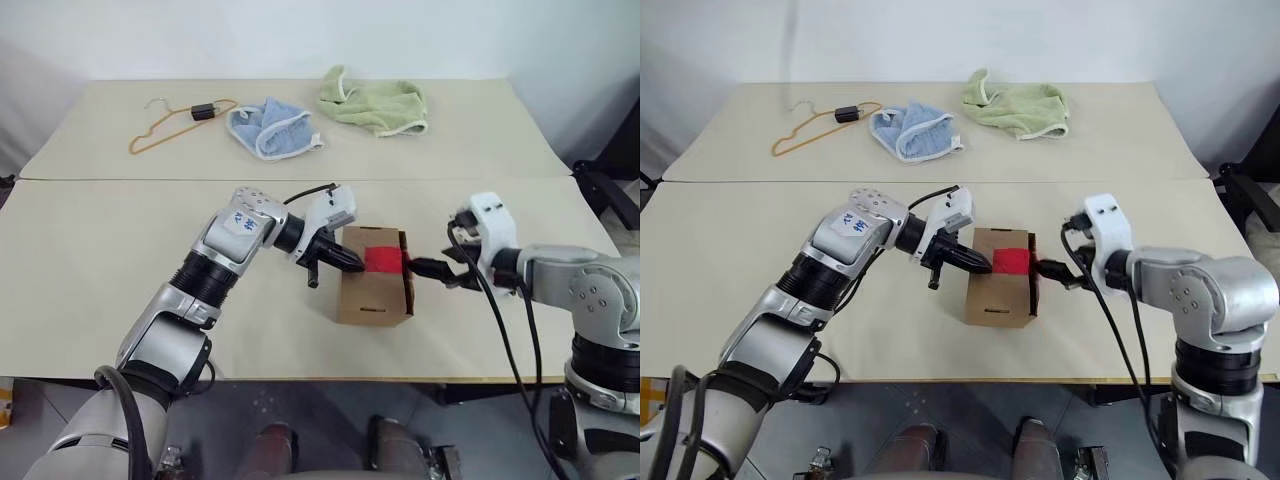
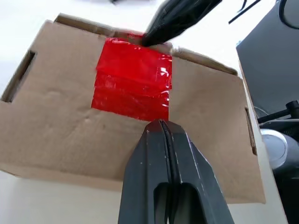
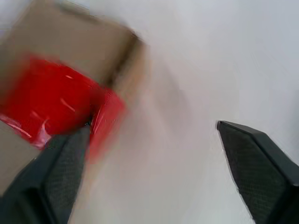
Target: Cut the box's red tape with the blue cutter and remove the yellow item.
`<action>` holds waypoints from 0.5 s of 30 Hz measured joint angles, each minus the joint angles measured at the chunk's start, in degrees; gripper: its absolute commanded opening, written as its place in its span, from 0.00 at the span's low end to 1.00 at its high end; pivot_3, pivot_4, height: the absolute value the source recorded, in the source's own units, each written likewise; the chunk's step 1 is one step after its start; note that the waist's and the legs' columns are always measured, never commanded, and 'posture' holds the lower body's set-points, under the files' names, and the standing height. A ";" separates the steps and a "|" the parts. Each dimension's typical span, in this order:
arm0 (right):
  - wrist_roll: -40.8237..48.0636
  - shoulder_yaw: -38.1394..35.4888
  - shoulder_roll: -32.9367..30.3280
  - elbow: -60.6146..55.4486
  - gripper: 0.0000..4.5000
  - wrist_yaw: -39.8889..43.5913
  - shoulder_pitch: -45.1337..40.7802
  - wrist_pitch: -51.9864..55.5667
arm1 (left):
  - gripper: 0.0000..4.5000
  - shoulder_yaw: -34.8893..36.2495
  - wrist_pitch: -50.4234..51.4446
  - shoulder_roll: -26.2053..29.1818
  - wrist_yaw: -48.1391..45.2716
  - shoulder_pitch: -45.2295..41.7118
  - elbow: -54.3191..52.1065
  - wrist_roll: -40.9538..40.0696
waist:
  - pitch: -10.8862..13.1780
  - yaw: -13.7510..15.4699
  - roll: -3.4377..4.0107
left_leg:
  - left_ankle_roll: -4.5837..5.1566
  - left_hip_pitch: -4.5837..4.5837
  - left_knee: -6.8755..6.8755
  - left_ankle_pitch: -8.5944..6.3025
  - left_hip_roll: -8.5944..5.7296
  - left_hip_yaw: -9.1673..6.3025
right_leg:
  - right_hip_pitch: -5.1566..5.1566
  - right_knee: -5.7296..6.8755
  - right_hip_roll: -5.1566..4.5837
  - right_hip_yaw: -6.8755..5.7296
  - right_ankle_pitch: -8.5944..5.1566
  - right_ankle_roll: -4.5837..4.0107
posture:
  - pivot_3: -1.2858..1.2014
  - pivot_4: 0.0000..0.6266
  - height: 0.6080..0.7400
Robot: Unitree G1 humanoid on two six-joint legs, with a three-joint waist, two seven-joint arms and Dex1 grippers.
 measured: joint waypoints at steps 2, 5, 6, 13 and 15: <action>0.21 0.28 -1.13 0.00 0.98 0.60 0.46 0.00 | 0.00 -0.11 0.23 -0.10 0.03 0.03 -0.30 0.00 | 0.00 -0.04 0.01 | 0.00 0.00 0.00 0.00 0.00 0.01 | -0.01 0.01 0.00 0.00 0.00 0.00 | 0.52 0.24 1.00; 0.41 0.75 -3.13 0.00 0.98 1.70 1.18 -0.21 | 0.00 -0.14 0.74 -0.11 0.07 0.46 -1.24 -0.06 | 0.00 0.03 0.01 | 0.00 0.00 0.00 0.00 0.00 0.01 | 0.00 0.00 0.00 0.00 0.00 0.00 | 0.52 0.24 1.00; 0.41 0.87 -3.58 0.01 0.98 1.92 1.50 -0.45 | 0.00 -0.14 0.84 -0.12 0.13 0.57 -1.42 -0.09 | 0.00 0.04 0.01 | 0.00 0.00 0.00 0.00 0.00 0.01 | 0.00 0.00 0.00 0.00 0.00 0.00 | 0.52 0.24 1.00; 0.12 3.31 -9.05 0.31 0.98 4.17 5.92 -3.28 | 0.00 0.13 1.90 -0.01 0.30 1.04 -2.14 -0.37 | 0.00 0.04 0.00 | 0.01 -0.01 0.00 0.00 0.00 0.01 | 0.00 -0.04 0.00 0.00 0.00 0.00 | 0.52 0.24 1.00; -0.04 3.98 -10.82 0.71 0.98 5.74 9.20 -5.93 | 0.00 0.40 2.27 0.03 0.36 1.23 -2.35 -0.41 | 0.00 -0.02 0.00 | 0.01 0.00 0.00 0.00 0.00 0.02 | 0.00 -0.03 0.00 0.01 0.00 0.00 | 0.52 0.24 1.00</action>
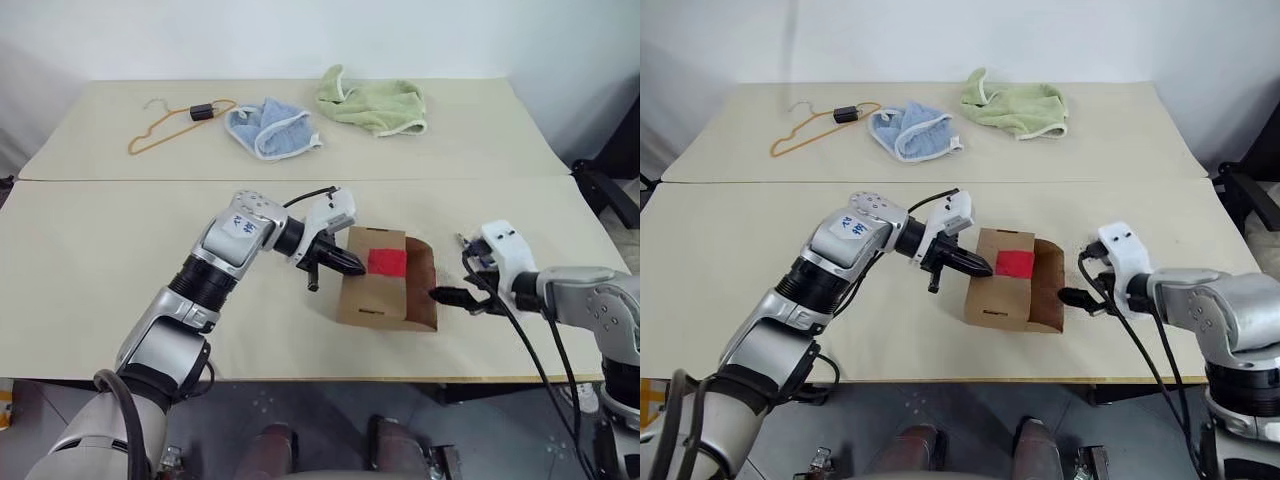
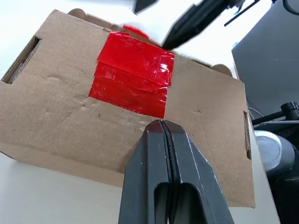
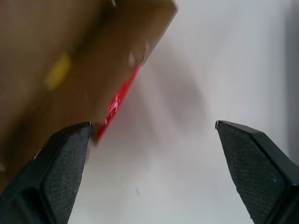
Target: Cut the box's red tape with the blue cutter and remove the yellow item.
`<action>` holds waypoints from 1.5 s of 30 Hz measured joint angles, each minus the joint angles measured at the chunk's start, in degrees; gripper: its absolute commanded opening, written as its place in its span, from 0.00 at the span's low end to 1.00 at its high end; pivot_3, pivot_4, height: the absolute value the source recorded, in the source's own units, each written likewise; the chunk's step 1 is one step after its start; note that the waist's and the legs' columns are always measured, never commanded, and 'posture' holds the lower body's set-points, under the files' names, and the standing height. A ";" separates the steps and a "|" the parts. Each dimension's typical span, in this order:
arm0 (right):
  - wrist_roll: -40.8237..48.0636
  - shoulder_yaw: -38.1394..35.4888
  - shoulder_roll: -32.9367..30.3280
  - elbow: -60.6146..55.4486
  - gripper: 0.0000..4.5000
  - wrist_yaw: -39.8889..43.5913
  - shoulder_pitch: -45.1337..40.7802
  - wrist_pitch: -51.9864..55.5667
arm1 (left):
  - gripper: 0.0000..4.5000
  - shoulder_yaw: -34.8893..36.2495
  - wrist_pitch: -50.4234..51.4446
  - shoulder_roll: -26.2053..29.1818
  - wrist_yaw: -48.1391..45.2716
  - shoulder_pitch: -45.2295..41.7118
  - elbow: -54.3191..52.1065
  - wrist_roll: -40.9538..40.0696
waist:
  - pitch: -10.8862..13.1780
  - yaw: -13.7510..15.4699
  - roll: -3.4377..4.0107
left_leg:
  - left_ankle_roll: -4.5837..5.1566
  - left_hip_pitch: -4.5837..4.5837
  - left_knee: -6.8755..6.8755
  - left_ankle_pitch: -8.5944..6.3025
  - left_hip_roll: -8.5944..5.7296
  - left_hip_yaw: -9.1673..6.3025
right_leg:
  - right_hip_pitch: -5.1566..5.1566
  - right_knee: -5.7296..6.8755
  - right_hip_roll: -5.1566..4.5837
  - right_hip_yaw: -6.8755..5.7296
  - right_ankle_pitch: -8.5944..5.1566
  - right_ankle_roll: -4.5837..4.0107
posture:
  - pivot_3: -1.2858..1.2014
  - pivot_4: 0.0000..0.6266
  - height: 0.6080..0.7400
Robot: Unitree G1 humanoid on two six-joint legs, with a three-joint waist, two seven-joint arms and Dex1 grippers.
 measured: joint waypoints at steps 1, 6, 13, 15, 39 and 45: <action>-0.05 0.32 -1.03 -0.01 0.98 1.24 1.08 -2.00 | 0.00 0.16 0.28 0.15 0.10 0.20 -0.23 -0.03 | 0.00 -0.01 0.00 | 0.00 0.03 0.00 0.00 0.00 0.02 | 0.01 0.01 0.00 0.01 0.00 0.00 | 0.52 0.24 1.00; -0.41 1.24 -5.40 1.92 0.98 6.50 5.29 -10.58 | 0.00 0.17 1.35 0.17 0.93 0.66 -1.42 -0.13 | -0.02 0.09 -0.04 | 0.00 0.10 0.02 0.00 0.01 0.01 | 0.12 0.00 0.00 0.01 0.00 0.01 | 0.52 0.24 1.00; 1.83 -4.64 -3.07 7.21 0.98 6.50 -0.98 -7.64 | 0.00 0.85 2.65 0.94 1.66 1.42 -2.68 -0.54 | -0.03 -0.13 -0.04 | -0.02 0.09 0.04 0.02 0.04 0.01 | 0.06 0.02 0.01 0.03 0.01 -0.02 | 0.52 0.24 1.00; 3.59 -7.11 -0.97 6.99 0.98 6.06 -4.52 -5.33 | 0.00 0.80 2.98 0.99 1.93 1.56 -3.31 -0.61 | -0.04 -0.16 -0.04 | -0.03 0.09 0.03 0.02 0.05 0.00 | 0.06 0.02 0.02 0.02 0.01 -0.02 | 0.52 0.24 1.00; -3.67 9.65 -7.92 7.18 0.98 13.21 2.06 -21.99 | 0.00 3.57 10.18 4.65 6.54 6.36 -11.41 -4.34 | -0.11 0.10 -0.16 | -0.02 0.16 0.03 0.01 0.03 0.00 | 0.15 -0.01 0.01 0.02 0.02 -0.02 | 0.52 0.24 1.00; -1.23 6.17 -4.50 8.78 0.98 12.50 -0.03 -16.51 | 0.00 3.86 10.94 4.71 7.82 7.03 -12.71 -5.12 | -0.11 0.05 -0.17 | -0.03 0.15 0.03 0.02 0.04 -0.01 | 0.14 -0.01 0.01 0.02 0.02 -0.03 | 0.52 0.24 1.00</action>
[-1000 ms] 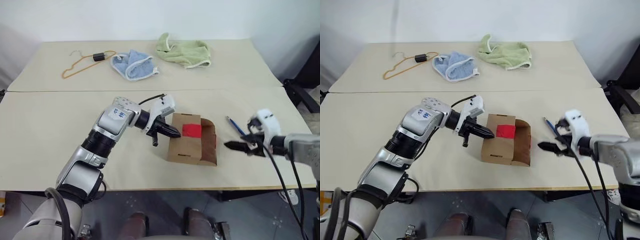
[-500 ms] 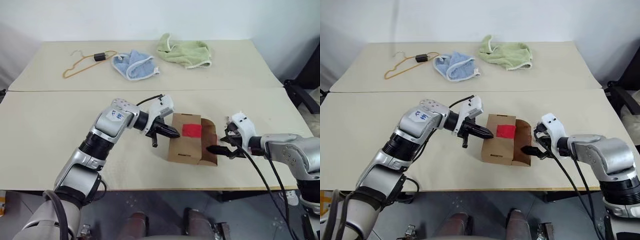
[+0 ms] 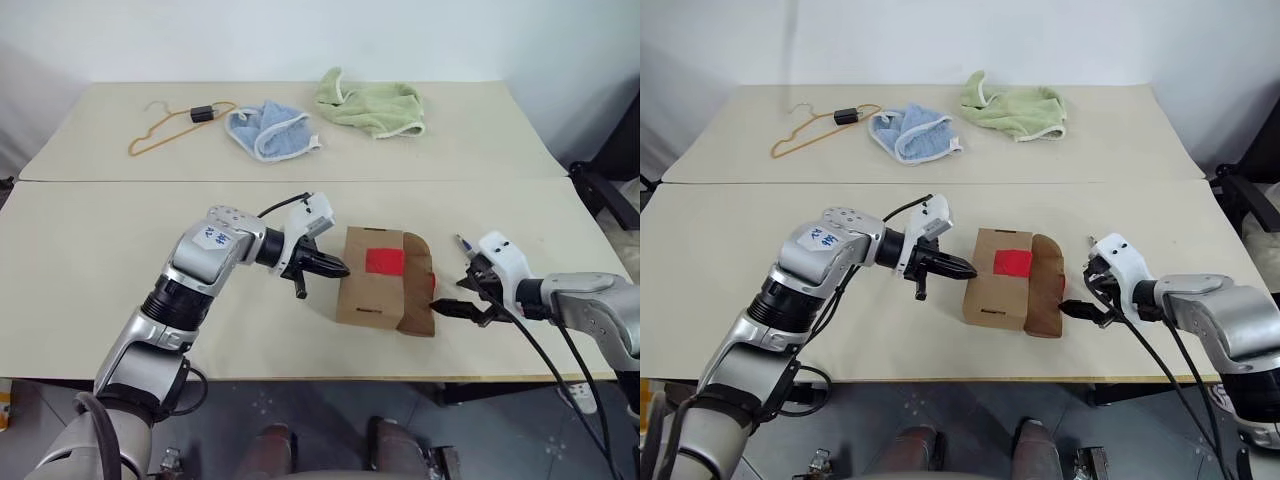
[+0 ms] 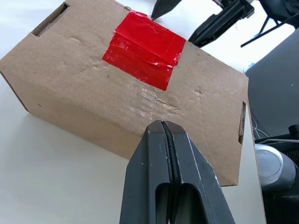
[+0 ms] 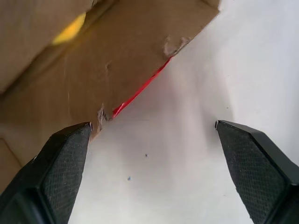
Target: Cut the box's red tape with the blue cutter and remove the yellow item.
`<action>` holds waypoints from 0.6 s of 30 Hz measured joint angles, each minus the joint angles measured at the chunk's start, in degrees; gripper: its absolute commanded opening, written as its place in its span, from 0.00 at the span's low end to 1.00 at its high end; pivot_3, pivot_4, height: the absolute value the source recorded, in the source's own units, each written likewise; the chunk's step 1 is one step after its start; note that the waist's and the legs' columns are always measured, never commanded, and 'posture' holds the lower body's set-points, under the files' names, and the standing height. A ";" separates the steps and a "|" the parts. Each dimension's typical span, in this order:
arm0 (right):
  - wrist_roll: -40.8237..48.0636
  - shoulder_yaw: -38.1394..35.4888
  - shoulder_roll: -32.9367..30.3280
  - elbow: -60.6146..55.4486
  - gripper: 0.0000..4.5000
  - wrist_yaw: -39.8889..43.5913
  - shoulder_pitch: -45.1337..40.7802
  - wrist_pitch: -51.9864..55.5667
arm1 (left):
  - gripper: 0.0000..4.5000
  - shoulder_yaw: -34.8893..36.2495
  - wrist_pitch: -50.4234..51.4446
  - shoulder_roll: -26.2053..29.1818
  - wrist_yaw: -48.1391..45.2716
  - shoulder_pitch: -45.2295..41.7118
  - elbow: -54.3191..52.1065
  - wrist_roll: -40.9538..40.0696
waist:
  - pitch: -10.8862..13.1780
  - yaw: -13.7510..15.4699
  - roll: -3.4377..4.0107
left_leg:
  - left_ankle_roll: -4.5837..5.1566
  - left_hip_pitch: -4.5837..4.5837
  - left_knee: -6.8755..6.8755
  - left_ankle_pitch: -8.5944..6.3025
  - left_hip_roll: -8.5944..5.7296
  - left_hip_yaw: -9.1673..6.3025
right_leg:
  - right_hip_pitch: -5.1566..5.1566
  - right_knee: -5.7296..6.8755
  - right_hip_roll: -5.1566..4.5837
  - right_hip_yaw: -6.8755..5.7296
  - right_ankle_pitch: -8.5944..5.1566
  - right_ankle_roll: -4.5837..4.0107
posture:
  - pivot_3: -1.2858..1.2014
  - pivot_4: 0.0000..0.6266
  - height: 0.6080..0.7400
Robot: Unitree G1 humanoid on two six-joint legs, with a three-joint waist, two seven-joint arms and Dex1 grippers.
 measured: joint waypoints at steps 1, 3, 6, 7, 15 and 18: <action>0.70 -0.87 0.62 0.27 0.98 -0.21 -0.40 1.43 | 0.00 0.01 0.04 0.01 0.10 0.00 0.00 -0.13 | 0.00 0.00 0.00 | 0.00 0.00 0.00 0.00 0.00 0.00 | -0.01 0.01 0.00 0.00 0.00 0.00 | 0.52 0.24 1.00; 2.40 -2.93 2.56 1.39 0.98 -0.67 -1.99 4.97 | 0.00 0.00 0.06 0.00 0.22 0.00 0.01 -0.32 | 0.00 -0.01 0.00 | 0.00 -0.02 0.00 0.00 0.00 0.00 | -0.01 0.00 0.00 0.00 0.00 0.00 | 0.52 0.24 1.00; 5.74 -5.64 4.73 1.50 0.98 -0.86 -4.38 11.04 | 0.00 -0.05 0.05 -0.04 0.37 0.00 0.00 -0.48 | 0.00 0.03 0.01 | 0.00 -0.05 0.00 0.00 0.00 -0.01 | -0.04 0.00 0.00 0.00 0.00 -0.01 | 0.52 0.24 1.00; 6.63 -6.05 4.97 1.30 0.98 -0.87 -4.80 12.49 | 0.00 -0.07 0.07 -0.04 0.42 0.00 -0.02 -0.52 | 0.00 0.07 0.01 | 0.00 -0.05 0.00 0.00 0.00 -0.02 | -0.03 -0.01 0.00 -0.01 0.00 -0.01 | 0.52 0.24 1.00; 9.82 -7.81 11.18 5.12 0.98 -2.06 -8.13 20.37 | 0.00 0.06 2.16 0.63 1.04 1.33 -2.54 -1.66 | -0.01 -0.13 0.03 | 0.00 -0.04 0.00 0.00 -0.01 0.00 | -0.05 0.02 0.00 0.01 0.00 -0.01 | 0.52 0.24 1.00; 9.53 -8.43 13.73 11.11 0.98 -2.17 -10.80 19.40 | 0.00 0.09 2.53 1.97 0.88 1.84 -3.49 -2.11 | -0.04 -0.41 0.07 | 0.00 0.00 -0.01 0.00 0.00 0.01 | -0.04 0.03 0.00 0.02 0.00 -0.01 | 0.52 0.24 1.00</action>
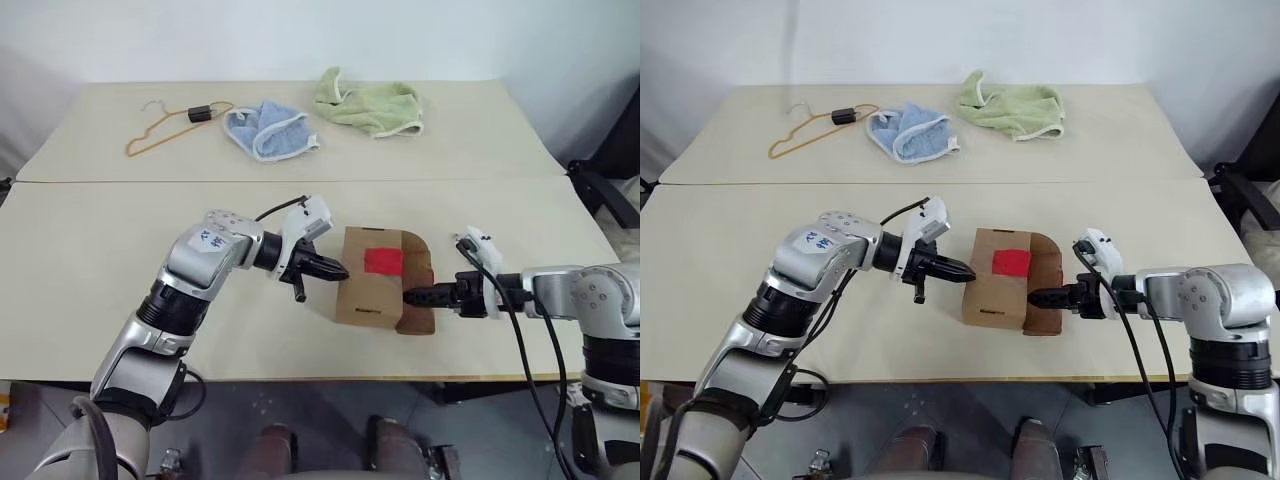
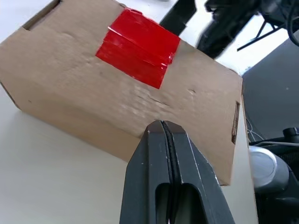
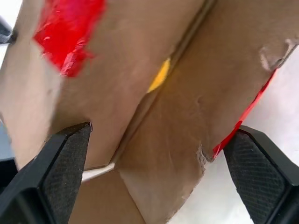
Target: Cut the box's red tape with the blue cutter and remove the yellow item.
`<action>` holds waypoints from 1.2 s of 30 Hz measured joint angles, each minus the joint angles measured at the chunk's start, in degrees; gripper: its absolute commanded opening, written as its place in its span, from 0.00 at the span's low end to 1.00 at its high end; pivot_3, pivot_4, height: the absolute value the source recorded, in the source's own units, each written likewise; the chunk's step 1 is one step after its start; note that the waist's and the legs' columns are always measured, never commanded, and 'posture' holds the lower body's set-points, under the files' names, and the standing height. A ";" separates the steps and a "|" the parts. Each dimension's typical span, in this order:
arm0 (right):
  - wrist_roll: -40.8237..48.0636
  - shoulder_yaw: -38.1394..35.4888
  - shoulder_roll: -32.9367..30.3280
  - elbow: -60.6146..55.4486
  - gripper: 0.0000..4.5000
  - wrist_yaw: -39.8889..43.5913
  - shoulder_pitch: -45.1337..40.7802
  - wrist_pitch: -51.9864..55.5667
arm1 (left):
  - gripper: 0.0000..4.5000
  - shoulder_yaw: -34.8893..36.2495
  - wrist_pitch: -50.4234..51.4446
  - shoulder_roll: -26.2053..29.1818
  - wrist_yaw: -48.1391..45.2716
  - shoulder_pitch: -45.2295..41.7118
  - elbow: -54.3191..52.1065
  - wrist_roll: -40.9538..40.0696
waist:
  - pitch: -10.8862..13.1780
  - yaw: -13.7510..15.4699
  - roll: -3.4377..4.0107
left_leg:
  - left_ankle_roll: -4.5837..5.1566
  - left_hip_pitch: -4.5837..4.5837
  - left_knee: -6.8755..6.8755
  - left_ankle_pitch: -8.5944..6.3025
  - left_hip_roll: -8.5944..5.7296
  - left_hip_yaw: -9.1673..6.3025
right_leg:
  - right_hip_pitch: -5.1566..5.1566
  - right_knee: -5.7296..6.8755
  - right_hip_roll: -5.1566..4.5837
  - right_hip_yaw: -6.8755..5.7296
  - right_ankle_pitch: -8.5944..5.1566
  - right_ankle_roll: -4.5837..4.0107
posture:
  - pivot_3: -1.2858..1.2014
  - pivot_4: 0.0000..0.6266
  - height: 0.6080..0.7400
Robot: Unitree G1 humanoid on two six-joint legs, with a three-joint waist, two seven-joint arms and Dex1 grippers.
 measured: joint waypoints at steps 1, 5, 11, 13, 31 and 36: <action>-0.11 -0.17 0.56 1.68 0.98 -0.02 -0.84 -0.18 | 0.00 -0.03 0.02 0.24 -0.09 0.07 -0.16 -0.06 | 0.00 -0.18 0.00 | -0.01 0.01 0.00 0.00 0.00 0.00 | 0.00 0.01 0.00 0.00 0.00 0.00 | 0.52 0.24 1.00; -0.41 -1.22 2.39 6.04 0.90 -0.37 -2.69 -1.56 | 0.00 -0.50 0.06 0.78 -0.48 0.07 -0.73 -0.29 | -0.01 -0.67 0.01 | -0.02 0.02 0.00 0.01 0.01 0.00 | 0.00 0.03 0.00 0.00 0.00 -0.01 | 0.52 0.24 1.00; 0.13 -1.25 4.27 5.88 0.47 -1.05 -2.15 -1.86 | 0.00 -0.84 0.10 1.70 -0.87 0.07 -1.22 -0.79 | -0.01 -1.03 0.02 | -0.01 -0.02 -0.03 0.01 0.00 0.00 | -0.04 0.01 0.00 0.01 0.00 -0.01 | 0.52 0.24 1.00; 0.47 -1.25 4.27 4.47 0.32 -1.05 -1.32 -1.09 | 0.00 -0.97 0.12 1.74 -0.87 0.06 -1.35 -0.83 | -0.01 -1.02 0.02 | -0.02 -0.02 -0.03 0.01 0.00 -0.01 | -0.04 0.00 0.00 0.01 0.00 -0.01 | 0.52 0.24 1.00; 2.95 -4.53 0.42 -2.43 0.00 -7.15 -4.52 3.57 | 0.00 -1.28 -2.68 -0.17 -0.80 -0.98 2.64 -0.56 | 0.00 0.23 0.04 | -0.01 -0.04 -0.02 0.01 -0.02 -0.01 | -0.04 0.01 -0.02 0.01 0.01 0.00 | 0.52 0.24 1.00; 9.65 -6.47 -3.24 -4.61 0.00 -12.64 -6.91 3.57 | 0.00 -1.41 -5.17 -2.50 -0.16 -1.33 6.66 0.27 | 0.00 0.64 0.04 | 0.00 -0.10 -0.02 0.00 -0.04 -0.02 | -0.04 -0.03 -0.04 -0.01 0.01 0.00 | 0.52 0.24 1.00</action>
